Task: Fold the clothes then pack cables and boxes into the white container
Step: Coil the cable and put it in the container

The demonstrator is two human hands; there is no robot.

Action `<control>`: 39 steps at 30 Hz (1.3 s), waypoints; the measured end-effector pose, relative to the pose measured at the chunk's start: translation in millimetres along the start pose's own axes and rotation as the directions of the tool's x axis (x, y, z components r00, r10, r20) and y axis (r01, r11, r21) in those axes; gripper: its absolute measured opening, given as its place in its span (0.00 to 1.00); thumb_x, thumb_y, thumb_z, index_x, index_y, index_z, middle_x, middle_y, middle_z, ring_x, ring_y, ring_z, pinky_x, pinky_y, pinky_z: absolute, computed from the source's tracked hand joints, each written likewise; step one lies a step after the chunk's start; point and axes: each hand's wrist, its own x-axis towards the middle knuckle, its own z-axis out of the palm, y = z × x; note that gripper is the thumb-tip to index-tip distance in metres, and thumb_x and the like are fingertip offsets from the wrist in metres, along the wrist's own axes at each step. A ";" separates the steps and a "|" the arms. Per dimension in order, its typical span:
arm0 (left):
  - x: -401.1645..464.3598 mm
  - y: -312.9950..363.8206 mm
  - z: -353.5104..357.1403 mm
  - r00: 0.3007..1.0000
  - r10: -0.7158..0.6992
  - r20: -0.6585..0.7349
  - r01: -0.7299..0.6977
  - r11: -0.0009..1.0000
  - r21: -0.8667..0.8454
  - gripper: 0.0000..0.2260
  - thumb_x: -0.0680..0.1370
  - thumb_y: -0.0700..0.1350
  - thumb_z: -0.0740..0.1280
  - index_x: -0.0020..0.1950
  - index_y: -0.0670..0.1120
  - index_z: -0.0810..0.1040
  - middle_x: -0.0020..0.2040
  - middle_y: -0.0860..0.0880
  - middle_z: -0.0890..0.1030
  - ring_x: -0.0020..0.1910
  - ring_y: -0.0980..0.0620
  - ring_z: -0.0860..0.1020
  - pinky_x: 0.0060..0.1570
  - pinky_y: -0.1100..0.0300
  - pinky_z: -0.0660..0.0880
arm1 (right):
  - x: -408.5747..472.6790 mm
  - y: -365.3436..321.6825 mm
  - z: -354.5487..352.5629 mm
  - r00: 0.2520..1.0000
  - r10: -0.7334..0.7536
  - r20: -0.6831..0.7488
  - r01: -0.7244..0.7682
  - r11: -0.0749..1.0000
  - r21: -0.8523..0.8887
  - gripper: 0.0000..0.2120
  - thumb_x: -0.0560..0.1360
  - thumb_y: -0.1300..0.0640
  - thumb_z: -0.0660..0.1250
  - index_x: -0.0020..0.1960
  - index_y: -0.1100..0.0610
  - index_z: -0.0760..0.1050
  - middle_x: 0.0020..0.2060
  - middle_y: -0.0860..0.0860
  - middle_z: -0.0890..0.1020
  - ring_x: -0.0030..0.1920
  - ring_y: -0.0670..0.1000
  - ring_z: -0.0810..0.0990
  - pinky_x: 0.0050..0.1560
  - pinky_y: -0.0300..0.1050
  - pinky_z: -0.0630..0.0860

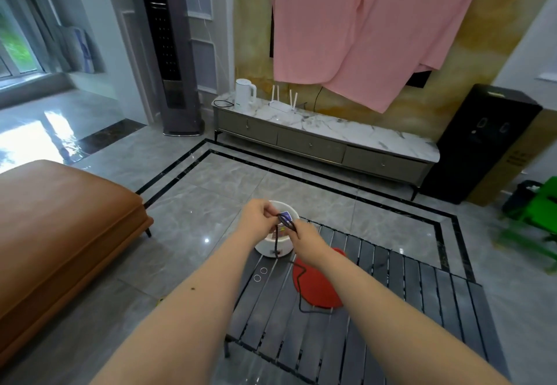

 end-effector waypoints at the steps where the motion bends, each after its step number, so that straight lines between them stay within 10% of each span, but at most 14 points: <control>1: 2.7 5.5 -0.3 0.999 -0.031 -0.013 0.031 0.999 -0.026 0.11 0.73 0.30 0.68 0.35 0.43 0.74 0.27 0.45 0.75 0.18 0.59 0.73 0.30 0.63 0.73 | 3.0 -1.9 -5.5 1.000 -0.018 0.009 0.018 1.000 0.013 0.12 0.80 0.62 0.57 0.60 0.66 0.73 0.56 0.64 0.78 0.58 0.60 0.75 0.51 0.46 0.68; 10: 4.1 55.7 -2.1 0.989 -0.151 0.003 0.148 0.965 -0.218 0.11 0.74 0.28 0.65 0.35 0.41 0.73 0.32 0.43 0.75 0.19 0.57 0.76 0.24 0.69 0.75 | 12.8 -3.1 -33.6 0.993 -0.070 0.099 0.056 0.989 0.137 0.13 0.81 0.61 0.55 0.57 0.64 0.75 0.51 0.59 0.80 0.48 0.53 0.75 0.44 0.38 0.67; 15: -0.1 41.3 12.2 0.978 -0.209 -0.011 0.200 0.946 -0.256 0.07 0.76 0.29 0.64 0.47 0.40 0.74 0.36 0.43 0.75 0.29 0.53 0.74 0.27 0.69 0.74 | 17.6 6.5 -46.4 0.999 -0.015 0.036 0.007 0.980 0.197 0.13 0.80 0.61 0.55 0.39 0.58 0.72 0.29 0.47 0.71 0.30 0.45 0.68 0.28 0.28 0.65; 19: -3.2 13.0 40.0 0.952 -0.302 0.045 0.303 0.953 -0.021 0.10 0.76 0.30 0.63 0.52 0.41 0.77 0.38 0.44 0.75 0.31 0.53 0.71 0.32 0.64 0.71 | 24.2 6.4 -53.7 0.998 0.053 -0.015 -0.040 0.886 0.462 0.17 0.79 0.61 0.55 0.33 0.52 0.69 0.35 0.53 0.76 0.40 0.53 0.73 0.42 0.41 0.70; 24: 3.7 16.9 70.0 0.923 -0.227 0.312 0.228 0.973 0.034 0.17 0.74 0.31 0.67 0.62 0.37 0.76 0.46 0.45 0.77 0.38 0.53 0.76 0.40 0.65 0.75 | 37.1 -5.3 -70.9 0.997 0.061 -0.042 -0.020 0.765 0.644 0.16 0.81 0.62 0.53 0.37 0.53 0.69 0.34 0.49 0.76 0.40 0.52 0.74 0.45 0.43 0.72; 31: 36.8 30.5 80.8 0.971 -0.089 0.223 0.113 0.989 -0.095 0.03 0.75 0.41 0.69 0.47 0.43 0.80 0.39 0.49 0.78 0.35 0.55 0.75 0.36 0.62 0.73 | 55.2 -11.4 -107.0 0.993 0.075 -0.093 0.025 0.632 0.775 0.15 0.82 0.62 0.51 0.39 0.55 0.68 0.35 0.52 0.76 0.34 0.47 0.74 0.23 0.24 0.68; 39: 76.0 51.8 86.5 0.975 0.012 0.222 -0.015 1.000 0.014 0.12 0.77 0.44 0.67 0.57 0.39 0.78 0.49 0.46 0.80 0.42 0.53 0.75 0.42 0.63 0.69 | 80.2 -21.3 -127.7 0.991 0.130 -0.039 -0.026 0.462 0.887 0.13 0.83 0.59 0.51 0.43 0.54 0.69 0.37 0.49 0.78 0.38 0.47 0.78 0.39 0.39 0.67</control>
